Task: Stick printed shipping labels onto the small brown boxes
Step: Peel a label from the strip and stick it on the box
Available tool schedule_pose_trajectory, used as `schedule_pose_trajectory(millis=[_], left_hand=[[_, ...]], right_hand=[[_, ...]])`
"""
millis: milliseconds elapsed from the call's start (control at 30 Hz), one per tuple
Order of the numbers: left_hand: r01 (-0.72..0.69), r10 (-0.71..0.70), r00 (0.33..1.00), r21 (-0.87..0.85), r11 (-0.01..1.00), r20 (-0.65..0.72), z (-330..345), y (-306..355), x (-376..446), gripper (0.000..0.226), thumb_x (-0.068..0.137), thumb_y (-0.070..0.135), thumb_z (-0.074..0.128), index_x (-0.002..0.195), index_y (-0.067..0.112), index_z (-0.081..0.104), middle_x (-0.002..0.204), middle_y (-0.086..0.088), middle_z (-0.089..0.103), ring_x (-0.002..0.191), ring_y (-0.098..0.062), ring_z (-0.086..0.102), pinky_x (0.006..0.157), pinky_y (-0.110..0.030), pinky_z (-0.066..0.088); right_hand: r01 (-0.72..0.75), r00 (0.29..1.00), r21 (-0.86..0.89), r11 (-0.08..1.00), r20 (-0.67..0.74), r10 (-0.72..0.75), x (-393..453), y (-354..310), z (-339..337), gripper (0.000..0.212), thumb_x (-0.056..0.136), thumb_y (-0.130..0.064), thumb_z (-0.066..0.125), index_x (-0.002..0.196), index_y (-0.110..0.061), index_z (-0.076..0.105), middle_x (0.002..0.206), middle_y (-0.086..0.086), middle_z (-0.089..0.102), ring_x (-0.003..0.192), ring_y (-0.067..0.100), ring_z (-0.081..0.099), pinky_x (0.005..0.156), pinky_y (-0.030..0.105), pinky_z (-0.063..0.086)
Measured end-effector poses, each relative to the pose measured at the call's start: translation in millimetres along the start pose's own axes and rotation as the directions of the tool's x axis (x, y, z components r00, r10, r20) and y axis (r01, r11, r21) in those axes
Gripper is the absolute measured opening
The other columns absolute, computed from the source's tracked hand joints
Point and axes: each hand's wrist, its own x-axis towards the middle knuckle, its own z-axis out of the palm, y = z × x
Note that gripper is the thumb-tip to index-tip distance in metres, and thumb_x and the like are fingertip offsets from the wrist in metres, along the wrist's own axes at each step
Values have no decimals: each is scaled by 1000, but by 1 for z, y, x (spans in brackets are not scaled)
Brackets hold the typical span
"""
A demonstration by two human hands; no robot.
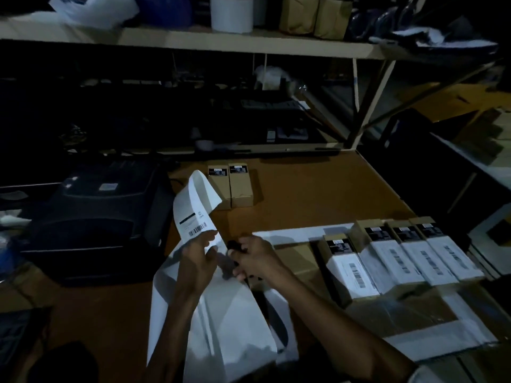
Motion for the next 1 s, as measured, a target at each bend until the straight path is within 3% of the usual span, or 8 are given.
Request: schedule_pose_trajectory(millis=[100,267,400,533,667,767,867,1000], left_hand=[[78,-79,997,-42,996,-7,-3,-15,1,39,89,2,69,127,9,63,137,-13,59,129,-32,53,103,-45,48],[126,-126,989,7,992,79,5,-21,-9,37,98,12,59,135,15,57,140,-6,56,129,-25,52,109,-33,37],[98,-94,991,-39,994,94,5,-29,-15,40,93,4,64,132,11,58,134,-10,59,125,-29,55,99,-27,40],[67,-67,998,-110,992,5,-4,-28,-16,34,91,3,64,124,8,63,124,-11,63,116,-29,59,93,-24,41],[-50,22,987,-175,983,-162,-17,-22,-9,30,93,13,65,123,15,65,122,-6,66,114,-23,62,98,-22,43],[-144,119,984,-199,969,-134,-29,-6,3,32,95,9,60,126,17,62,127,-3,62,119,-20,56,100,-28,44],[-288,232,932,-181,940,-279,-31,17,12,31,91,9,68,121,13,66,127,-4,63,119,-11,53,101,-33,46],[-421,368,852,-69,905,-372,-21,29,23,30,85,8,75,115,8,70,123,-7,65,120,-3,46,101,-34,45]], right_hand=[[-34,995,-257,966,78,55,20,-9,16,20,91,-24,72,106,-11,67,86,9,76,70,21,76,69,36,63],[-57,991,-585,809,62,114,38,-20,33,18,74,-5,80,78,-10,63,64,3,66,53,14,65,58,26,56],[-24,997,-693,721,40,71,42,-22,45,18,82,-8,74,81,-11,57,79,8,64,70,20,62,63,29,50],[55,997,-534,844,-18,-77,47,-13,50,5,81,-2,71,83,-6,73,82,11,70,76,26,68,61,26,44],[213,971,-189,959,-69,-229,33,-18,41,7,90,-10,74,97,-10,75,80,-6,64,72,10,59,56,25,48],[377,920,-23,926,-108,-377,25,-23,33,11,89,-22,77,78,-23,74,71,-8,65,67,4,59,57,26,47],[470,873,62,880,-181,-453,20,-26,26,9,92,-23,73,87,-17,77,84,4,75,80,11,68,63,30,52],[505,838,64,861,-275,-471,19,-25,14,13,93,-12,70,102,-17,78,98,-8,76,95,6,70,81,23,56]])
